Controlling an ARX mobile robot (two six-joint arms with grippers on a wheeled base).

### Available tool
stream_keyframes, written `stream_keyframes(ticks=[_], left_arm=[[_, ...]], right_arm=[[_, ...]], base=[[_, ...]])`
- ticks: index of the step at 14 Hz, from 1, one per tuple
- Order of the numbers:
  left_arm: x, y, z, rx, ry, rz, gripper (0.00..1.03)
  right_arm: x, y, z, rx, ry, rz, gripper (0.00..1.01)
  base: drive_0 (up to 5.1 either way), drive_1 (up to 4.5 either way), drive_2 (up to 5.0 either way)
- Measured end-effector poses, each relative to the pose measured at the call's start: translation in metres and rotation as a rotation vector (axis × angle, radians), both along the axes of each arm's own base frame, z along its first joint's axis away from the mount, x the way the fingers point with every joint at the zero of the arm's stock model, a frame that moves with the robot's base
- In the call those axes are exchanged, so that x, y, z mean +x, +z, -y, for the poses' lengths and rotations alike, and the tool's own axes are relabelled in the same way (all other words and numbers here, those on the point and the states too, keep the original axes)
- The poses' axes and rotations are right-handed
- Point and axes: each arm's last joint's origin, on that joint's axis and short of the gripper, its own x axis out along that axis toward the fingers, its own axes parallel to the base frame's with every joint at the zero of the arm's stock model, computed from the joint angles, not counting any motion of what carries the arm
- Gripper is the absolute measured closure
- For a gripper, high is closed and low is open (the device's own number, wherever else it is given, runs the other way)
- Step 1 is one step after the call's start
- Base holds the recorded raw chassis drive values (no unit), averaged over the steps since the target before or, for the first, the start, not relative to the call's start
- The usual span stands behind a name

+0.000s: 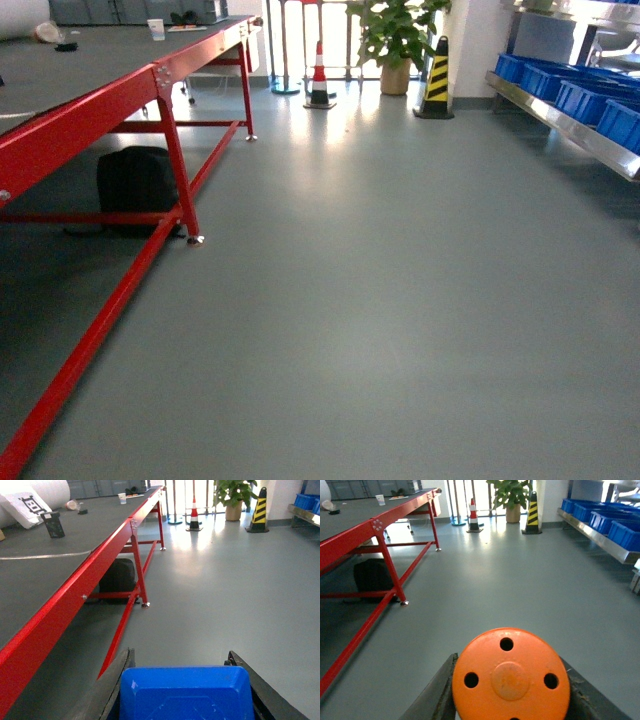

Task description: Sort blue parts and orange caps into right shelf containers

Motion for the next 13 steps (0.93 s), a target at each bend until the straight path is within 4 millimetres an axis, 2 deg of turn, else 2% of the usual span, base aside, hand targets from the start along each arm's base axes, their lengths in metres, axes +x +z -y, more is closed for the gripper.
stream_keyframes(ticks=[13], left_arm=[[0.0000,-0.0004,0.0000,0.000,0.000,-0.004,0.58]], right_arm=[[-0.0001,-0.0003,0.0000,0.000,0.000,-0.003,0.56]], base=[[-0.1,4.21,-4.4]])
